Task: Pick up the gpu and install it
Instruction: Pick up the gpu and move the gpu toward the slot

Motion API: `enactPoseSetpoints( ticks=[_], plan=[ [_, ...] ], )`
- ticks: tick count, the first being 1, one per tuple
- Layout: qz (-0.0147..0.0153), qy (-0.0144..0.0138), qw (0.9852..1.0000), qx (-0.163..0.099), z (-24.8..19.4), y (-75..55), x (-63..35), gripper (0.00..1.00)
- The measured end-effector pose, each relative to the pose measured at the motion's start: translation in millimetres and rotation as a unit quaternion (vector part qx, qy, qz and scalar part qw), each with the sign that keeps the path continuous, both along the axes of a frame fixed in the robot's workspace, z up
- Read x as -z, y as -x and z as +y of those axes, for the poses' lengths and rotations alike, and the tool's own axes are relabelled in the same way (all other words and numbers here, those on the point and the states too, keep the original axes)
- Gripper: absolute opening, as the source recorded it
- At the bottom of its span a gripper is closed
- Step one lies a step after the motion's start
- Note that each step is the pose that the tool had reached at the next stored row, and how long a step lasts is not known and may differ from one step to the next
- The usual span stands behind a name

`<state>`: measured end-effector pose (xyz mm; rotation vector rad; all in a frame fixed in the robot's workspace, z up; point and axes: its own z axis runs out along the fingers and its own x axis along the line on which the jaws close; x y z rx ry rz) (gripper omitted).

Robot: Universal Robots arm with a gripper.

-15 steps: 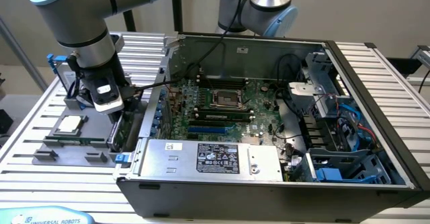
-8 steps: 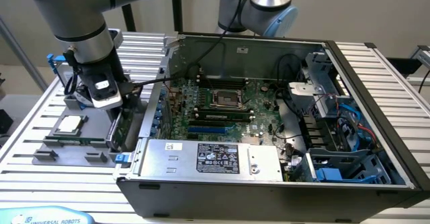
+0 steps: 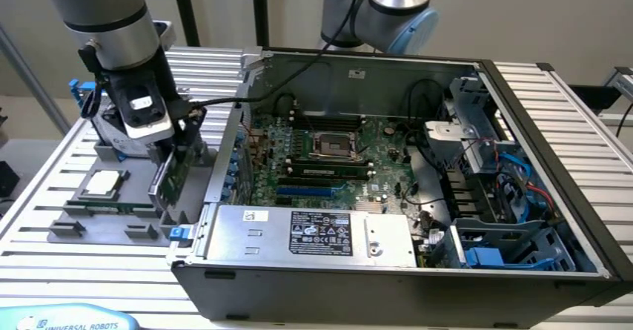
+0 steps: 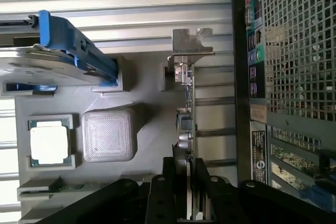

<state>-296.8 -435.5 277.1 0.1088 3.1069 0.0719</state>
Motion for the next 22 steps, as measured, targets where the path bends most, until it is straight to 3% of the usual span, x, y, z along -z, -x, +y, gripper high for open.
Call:
enactPoseSetpoints(
  ticks=[15,22],
  plan=[
    [0.0001,-0.0003,0.9999,-0.015,0.0,-3.6,-68.0,0.27],
    [0.0000,-0.0060,0.9996,-0.029,-0.4,-13.4,-99.9,0.27]
  ],
)
